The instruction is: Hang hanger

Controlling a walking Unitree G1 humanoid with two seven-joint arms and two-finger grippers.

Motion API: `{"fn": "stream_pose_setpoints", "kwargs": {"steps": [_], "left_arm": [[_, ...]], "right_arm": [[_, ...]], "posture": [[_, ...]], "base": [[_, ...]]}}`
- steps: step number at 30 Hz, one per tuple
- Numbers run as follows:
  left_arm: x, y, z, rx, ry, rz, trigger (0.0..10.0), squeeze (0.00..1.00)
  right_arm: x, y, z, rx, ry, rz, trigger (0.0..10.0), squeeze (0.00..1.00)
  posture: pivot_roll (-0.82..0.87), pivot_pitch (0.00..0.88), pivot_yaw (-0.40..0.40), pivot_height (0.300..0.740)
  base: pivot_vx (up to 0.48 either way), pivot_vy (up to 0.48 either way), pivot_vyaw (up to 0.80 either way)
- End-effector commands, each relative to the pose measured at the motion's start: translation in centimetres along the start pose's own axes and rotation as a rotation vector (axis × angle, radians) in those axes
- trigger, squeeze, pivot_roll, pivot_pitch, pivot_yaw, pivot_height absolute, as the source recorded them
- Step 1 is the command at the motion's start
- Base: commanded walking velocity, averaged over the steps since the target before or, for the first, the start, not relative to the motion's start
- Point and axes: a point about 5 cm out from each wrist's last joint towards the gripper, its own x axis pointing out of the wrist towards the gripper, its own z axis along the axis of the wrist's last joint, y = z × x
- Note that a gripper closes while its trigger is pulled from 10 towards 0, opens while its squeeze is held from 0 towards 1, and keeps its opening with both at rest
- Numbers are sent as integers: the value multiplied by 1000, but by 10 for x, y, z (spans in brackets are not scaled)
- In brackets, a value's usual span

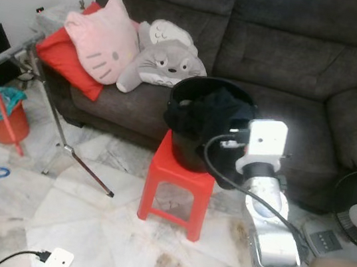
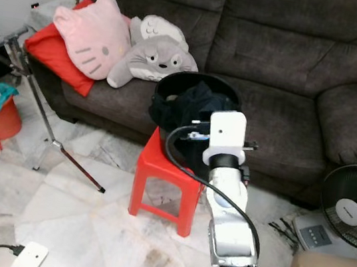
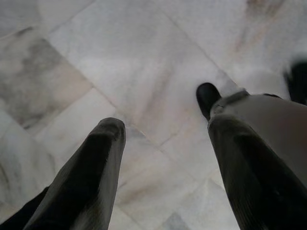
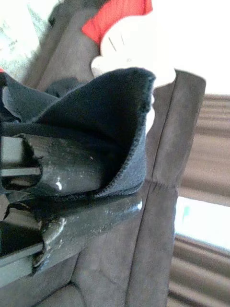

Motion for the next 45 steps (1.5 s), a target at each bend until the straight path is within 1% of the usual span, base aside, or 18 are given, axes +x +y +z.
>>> {"fn": "stream_pose_setpoints", "kwargs": {"steps": [1,10,11,15,16,17,19,23,26,28,31,35,36,37,38,40,41,45], "left_arm": [[0,-4,-6,-4,19,-13,10000,0],[-1,-4,-6,-4,20,-12,10000,0],[0,-4,-6,-3,19,-12,10000,0],[0,-4,-6,-1,19,-12,10000,0],[0,-4,-6,0,20,-11,10000,0],[0,-4,-6,12,24,-9,10000,0],[0,-3,-6,22,27,-7,10000,0],[0,-3,-6,27,29,-5,10000,0],[0,-3,-6,27,29,-5,10000,0],[0,-3,-6,27,28,-4,10000,0],[0,-3,-6,28,28,-3,10000,0],[0,-3,-6,29,29,-2,10000,0],[0,-3,-6,29,30,-2,10000,0],[0,-3,-6,29,30,-2,10000,0],[0,-3,-6,27,30,-2,10000,0],[0,-3,-6,27,31,-2,10000,0],[0,-3,-7,30,33,-1,10000,0],[0,-3,-7,33,36,-1,10000,0]], "right_arm": [[2,-4,9,-3,-45,-12,10000,0],[2,0,16,16,-93,21,10000,0],[2,5,21,27,-126,57,10000,0],[1,14,30,44,-173,126,10000,0],[0,17,32,48,-187,155,10000,0],[-2,25,37,64,-211,220,10000,0],[-3,29,39,73,-224,264,10000,0],[-14,55,45,86,-247,483,10000,0],[-18,62,44,94,-242,534,10000,0],[-20,66,37,71,-213,556,10000,0],[-18,64,28,56,-171,533,10000,0],[-11,51,8,5,-62,447,10000,0],[-7,40,-4,-24,11,374,10000,0],[-7,40,-4,-24,11,374,10000,0],[-3,28,-17,-48,100,285,10000,0],[-2,23,-22,-50,129,256,10000,0],[-2,15,-32,-43,191,206,10000,0],[-3,11,-39,-3,245,185,10000,0]], "posture": [[-146,0,24,740],[-148,0,26,740],[-145,0,25,740],[-146,0,26,740],[-146,0,27,740],[-146,0,27,740],[-147,0,28,740],[-149,0,29,740],[-147,0,29,740],[-146,0,29,740],[-142,0,30,740],[-139,0,29,740],[-133,0,25,740],[-133,0,25,740],[-133,0,24,740],[-133,0,25,740],[-133,0,25,740],[-134,0,25,740]], "base": [[-289,0,0],[-290,0,0],[-292,0,0],[-289,0,0],[-289,0,0],[-266,0,0],[-255,0,0],[0,0,0],[0,0,0],[0,0,0],[0,0,0],[0,0,0],[0,0,0],[0,0,0],[0,0,0],[0,0,0],[0,0,0],[0,0,0]]}}
